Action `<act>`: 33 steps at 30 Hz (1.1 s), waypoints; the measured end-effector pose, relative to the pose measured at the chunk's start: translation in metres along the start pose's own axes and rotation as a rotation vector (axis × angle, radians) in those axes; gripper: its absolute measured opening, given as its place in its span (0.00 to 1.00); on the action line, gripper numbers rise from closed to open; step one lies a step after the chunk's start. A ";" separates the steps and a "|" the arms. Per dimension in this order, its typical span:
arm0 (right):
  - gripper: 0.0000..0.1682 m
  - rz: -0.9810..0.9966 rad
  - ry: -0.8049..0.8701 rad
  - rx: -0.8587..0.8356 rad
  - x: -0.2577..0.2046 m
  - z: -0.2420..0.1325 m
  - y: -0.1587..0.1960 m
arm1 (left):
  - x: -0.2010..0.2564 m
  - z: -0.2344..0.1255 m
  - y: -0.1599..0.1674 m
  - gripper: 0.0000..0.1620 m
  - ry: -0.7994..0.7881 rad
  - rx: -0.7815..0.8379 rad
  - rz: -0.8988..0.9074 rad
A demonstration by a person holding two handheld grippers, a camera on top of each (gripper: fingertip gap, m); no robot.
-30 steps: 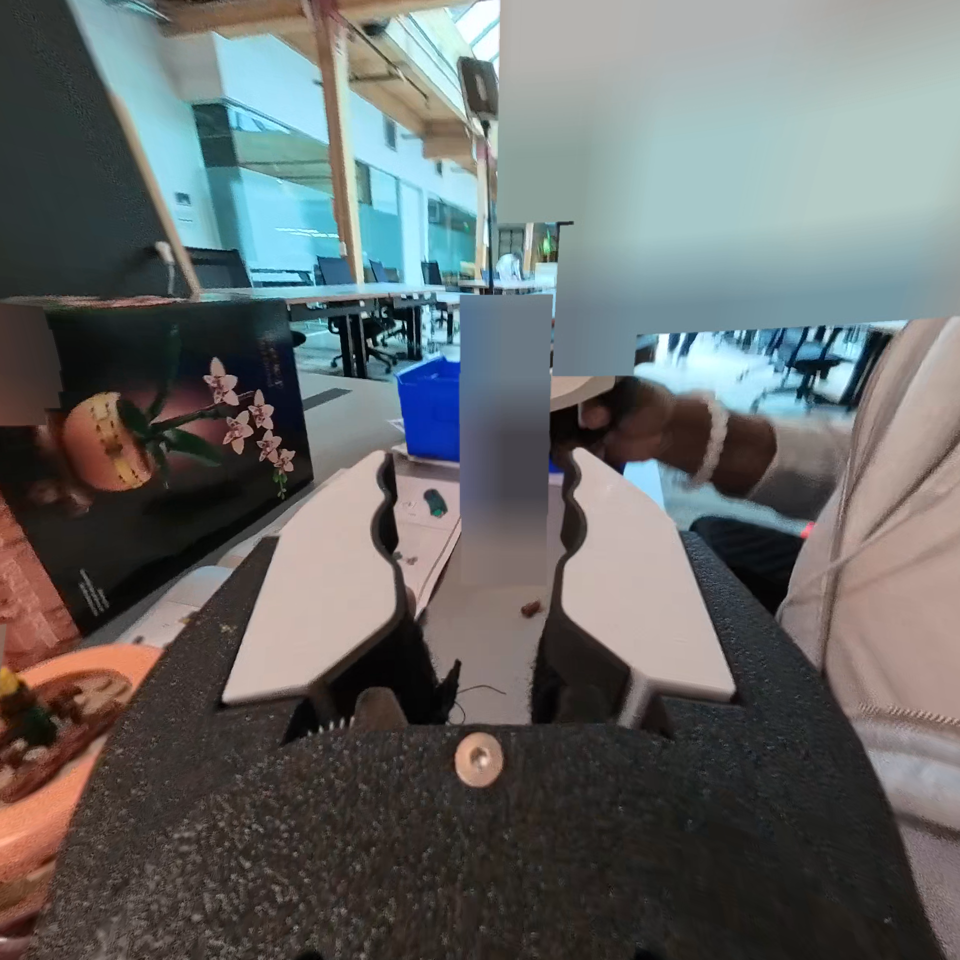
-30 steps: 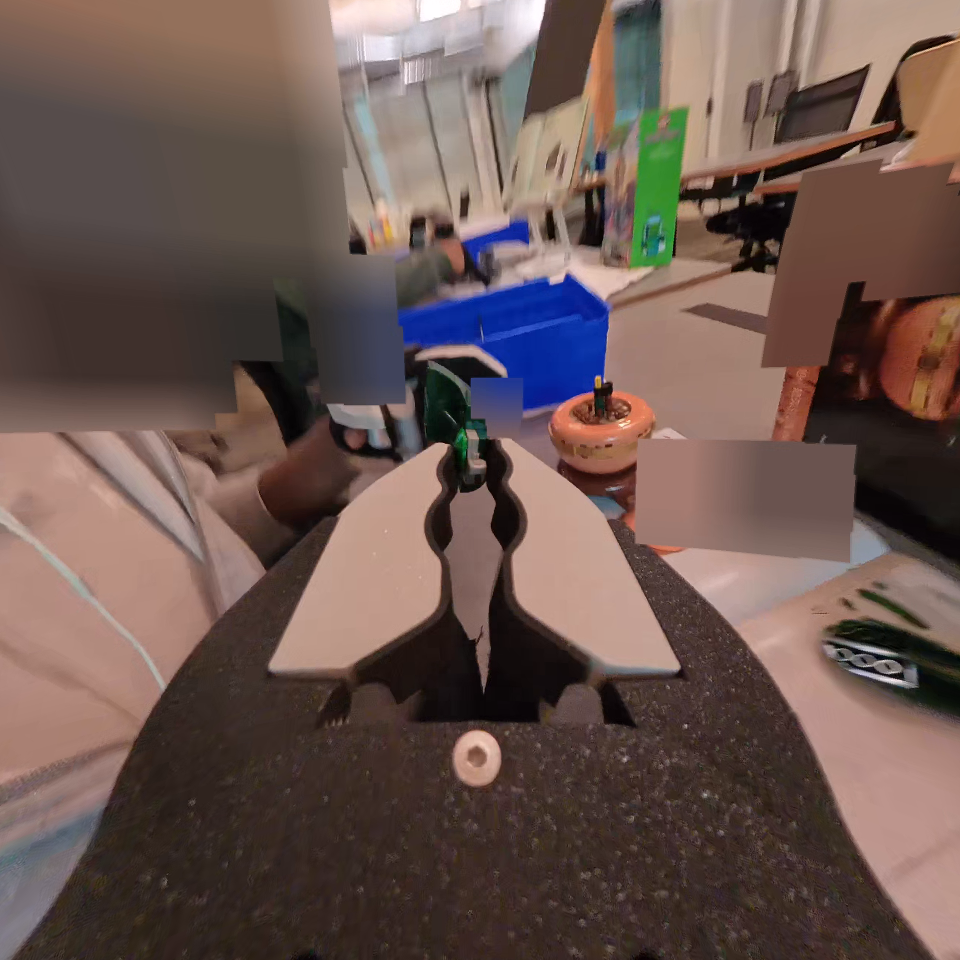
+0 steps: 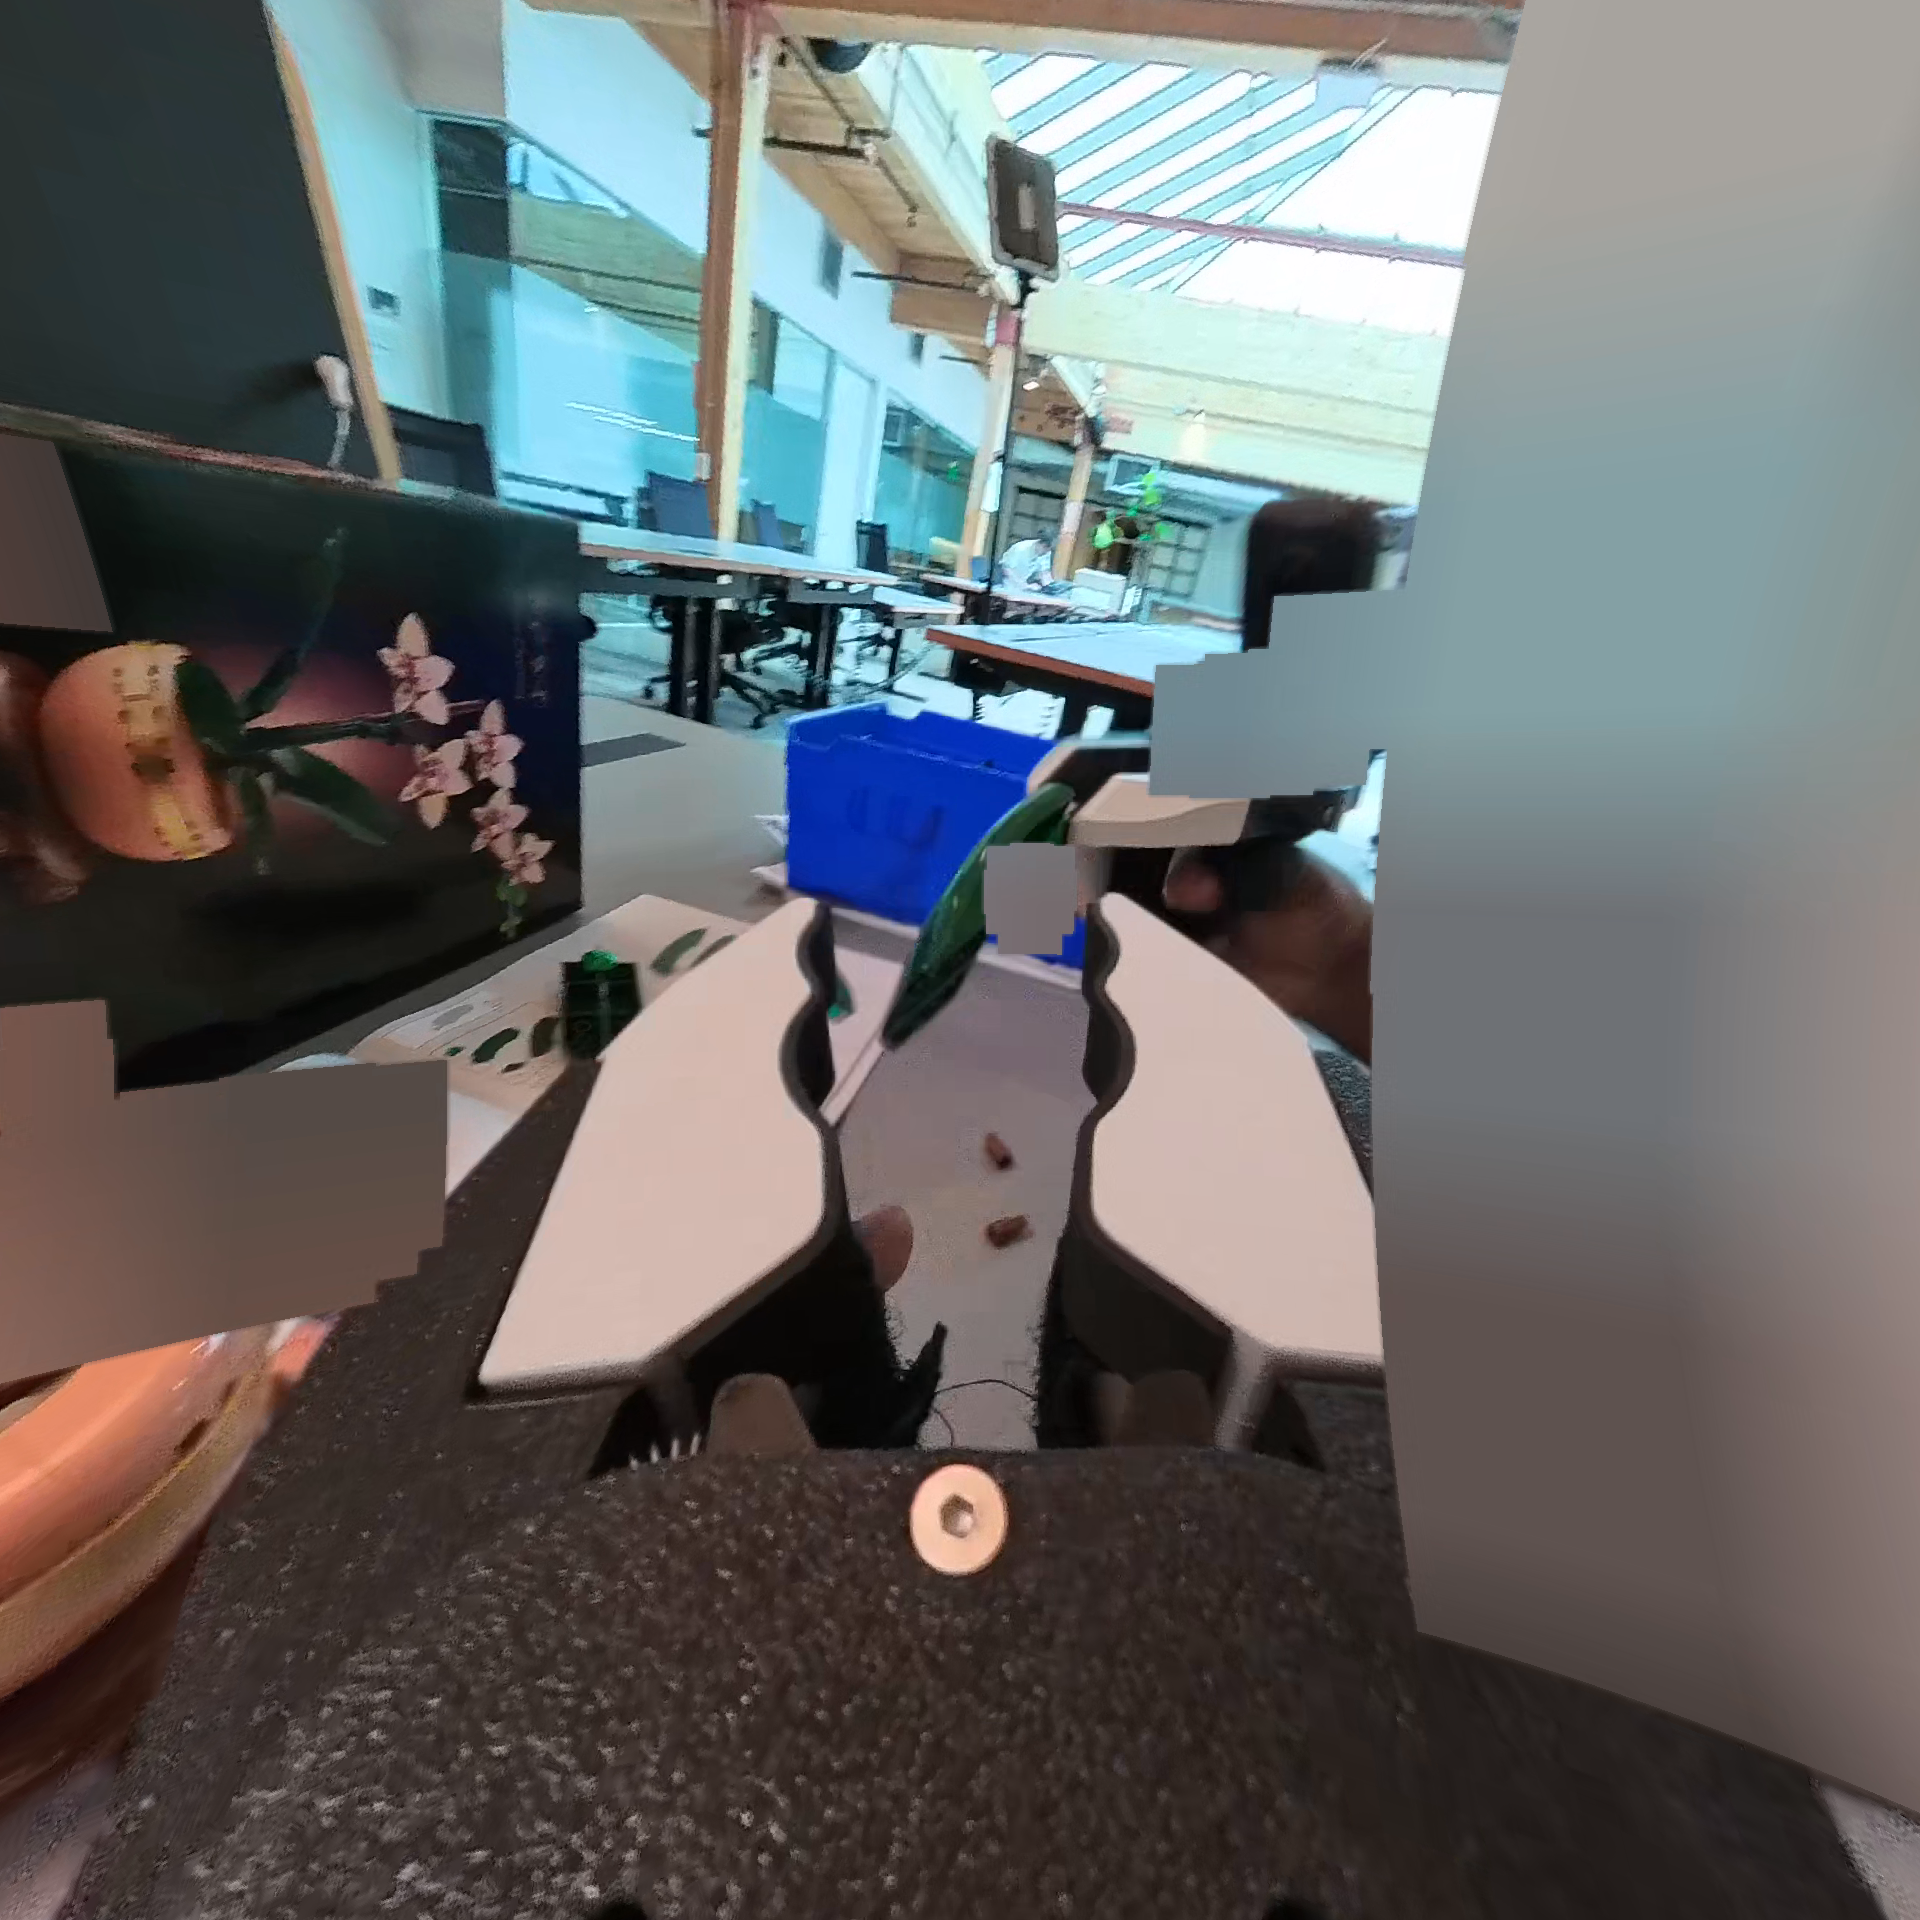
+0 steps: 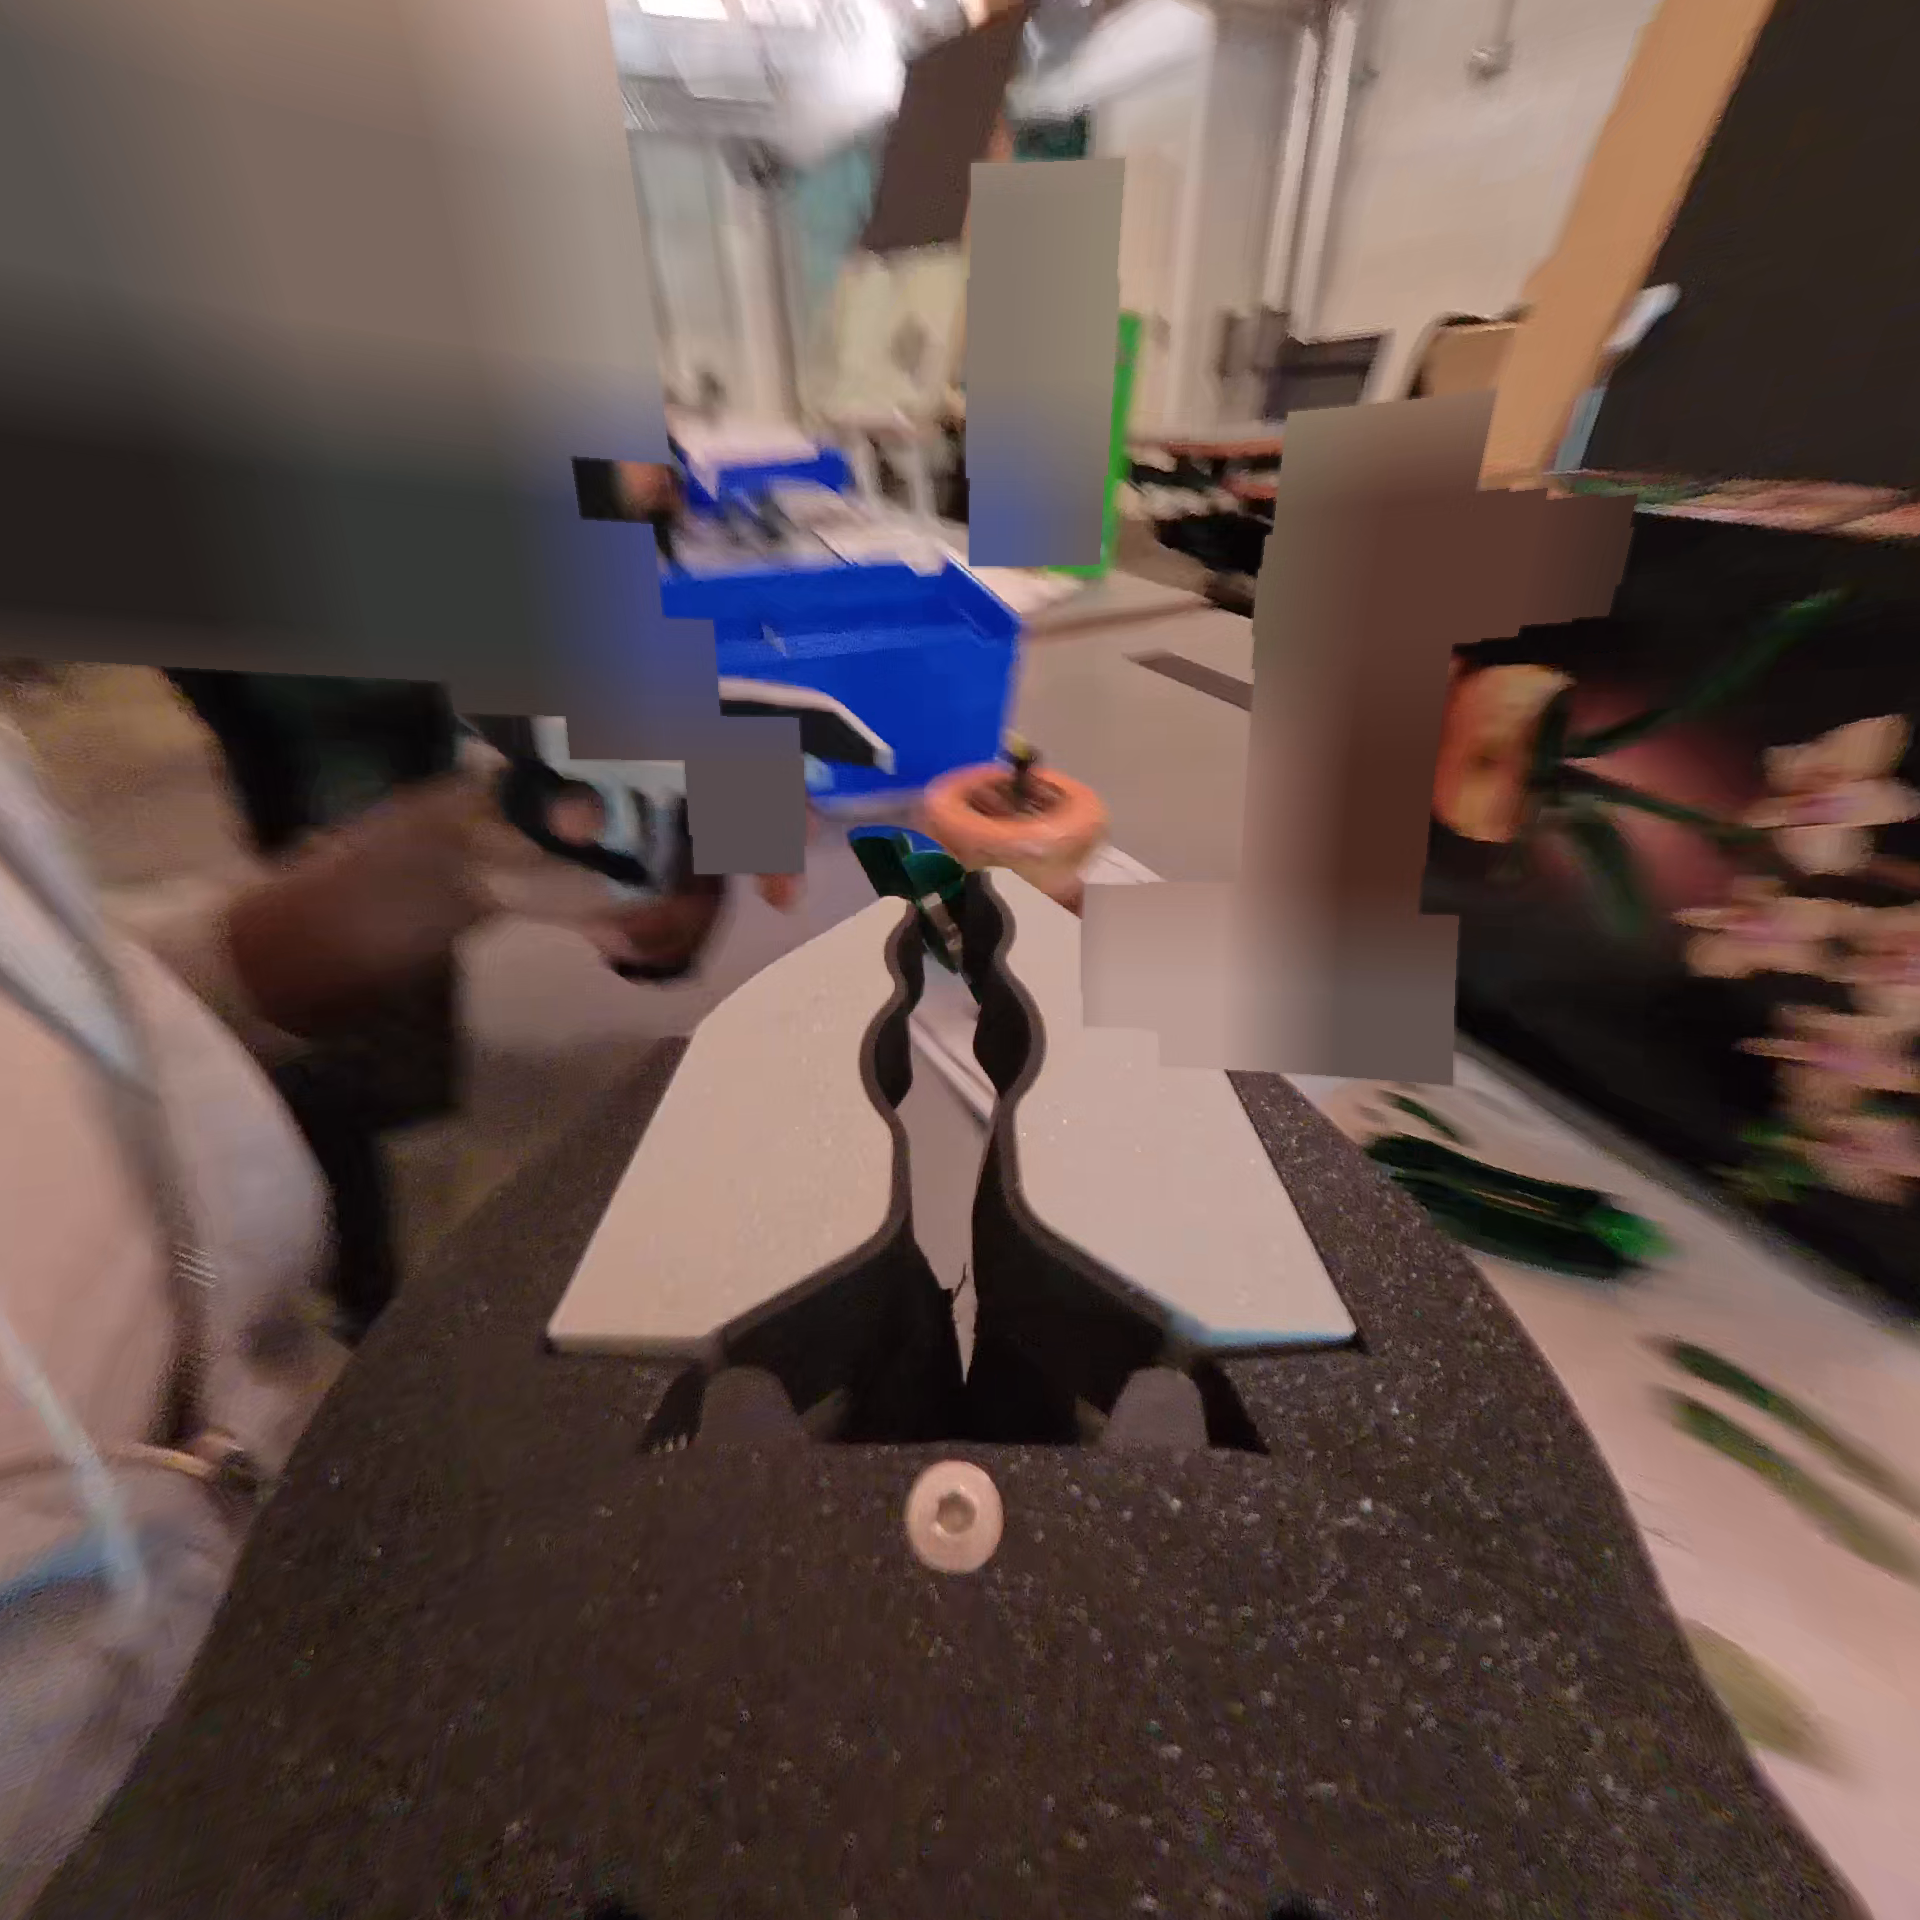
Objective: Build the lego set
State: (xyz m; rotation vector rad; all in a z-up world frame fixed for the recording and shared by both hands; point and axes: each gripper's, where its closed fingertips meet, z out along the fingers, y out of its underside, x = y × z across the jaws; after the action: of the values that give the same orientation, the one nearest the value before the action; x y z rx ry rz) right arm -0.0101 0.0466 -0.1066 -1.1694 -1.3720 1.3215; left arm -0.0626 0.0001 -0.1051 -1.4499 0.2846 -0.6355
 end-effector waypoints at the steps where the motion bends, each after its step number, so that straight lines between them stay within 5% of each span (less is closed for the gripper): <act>1: 0.04 -0.093 0.072 -0.072 0.009 -0.005 0.004 | -0.004 -0.002 0.003 0.28 -0.024 -0.009 0.016; 5: 0.04 -0.118 0.130 -0.280 0.035 -0.012 0.025 | -0.011 -0.009 0.013 0.28 -0.059 -0.025 0.010; 14: 0.04 0.426 -0.199 -0.822 0.091 0.012 0.069 | -0.004 -0.011 0.023 0.27 -0.019 -0.016 0.005; 18: 0.04 0.572 -0.277 -0.918 0.101 0.014 0.072 | -0.001 -0.016 0.024 0.27 -0.009 -0.012 0.030; 26: 0.04 0.703 -0.371 -0.553 0.055 0.043 0.031 | -0.006 -0.027 0.021 0.26 -0.005 0.041 0.006; 33: 0.04 0.974 -0.195 -0.394 0.023 0.014 0.089 | -0.012 -0.029 0.023 0.25 -0.017 0.038 -0.008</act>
State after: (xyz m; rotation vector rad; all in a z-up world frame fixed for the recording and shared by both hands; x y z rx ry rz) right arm -0.0235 0.0659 -0.1967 -2.1927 -1.2562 1.8988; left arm -0.0828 -0.0171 -0.1338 -1.4197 0.2516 -0.6318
